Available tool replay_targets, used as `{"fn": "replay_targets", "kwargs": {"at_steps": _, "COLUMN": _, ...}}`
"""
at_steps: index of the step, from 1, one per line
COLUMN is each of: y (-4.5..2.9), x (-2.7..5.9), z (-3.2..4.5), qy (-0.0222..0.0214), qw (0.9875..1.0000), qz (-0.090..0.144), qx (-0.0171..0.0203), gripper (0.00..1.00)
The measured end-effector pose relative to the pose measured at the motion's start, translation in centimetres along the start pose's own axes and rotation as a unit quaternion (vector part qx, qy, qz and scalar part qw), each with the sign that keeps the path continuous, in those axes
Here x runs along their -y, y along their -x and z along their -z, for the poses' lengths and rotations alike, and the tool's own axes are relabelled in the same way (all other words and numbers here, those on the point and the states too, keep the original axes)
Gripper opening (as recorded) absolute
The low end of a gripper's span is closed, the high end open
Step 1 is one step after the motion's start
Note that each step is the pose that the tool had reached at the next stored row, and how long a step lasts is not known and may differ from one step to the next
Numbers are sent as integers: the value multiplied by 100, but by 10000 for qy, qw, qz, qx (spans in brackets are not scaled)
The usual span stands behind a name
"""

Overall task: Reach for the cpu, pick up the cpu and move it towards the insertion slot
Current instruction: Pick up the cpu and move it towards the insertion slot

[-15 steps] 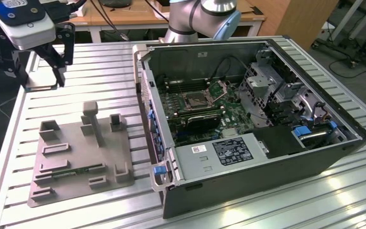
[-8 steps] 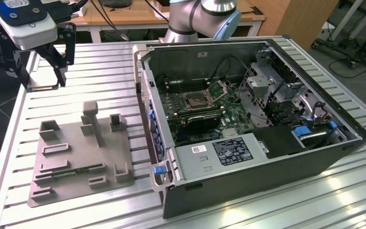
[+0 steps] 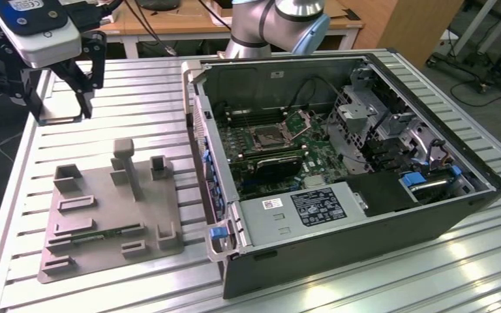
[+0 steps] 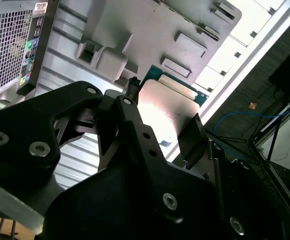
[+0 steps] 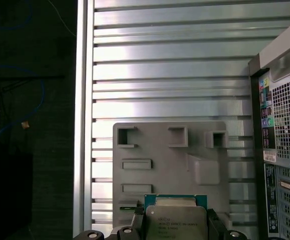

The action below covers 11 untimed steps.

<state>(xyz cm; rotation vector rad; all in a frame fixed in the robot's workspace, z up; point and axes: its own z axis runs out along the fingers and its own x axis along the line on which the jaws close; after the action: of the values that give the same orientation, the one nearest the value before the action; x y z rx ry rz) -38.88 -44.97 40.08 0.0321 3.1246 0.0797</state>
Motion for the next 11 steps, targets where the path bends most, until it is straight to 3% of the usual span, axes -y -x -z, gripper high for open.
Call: {"fn": "replay_targets", "kwargs": {"at_steps": 11, "y": 28, "x": -1, "z": -1, "qy": 0, "qw": 10000, "qz": 0, "qx": 3, "gripper": 55}}
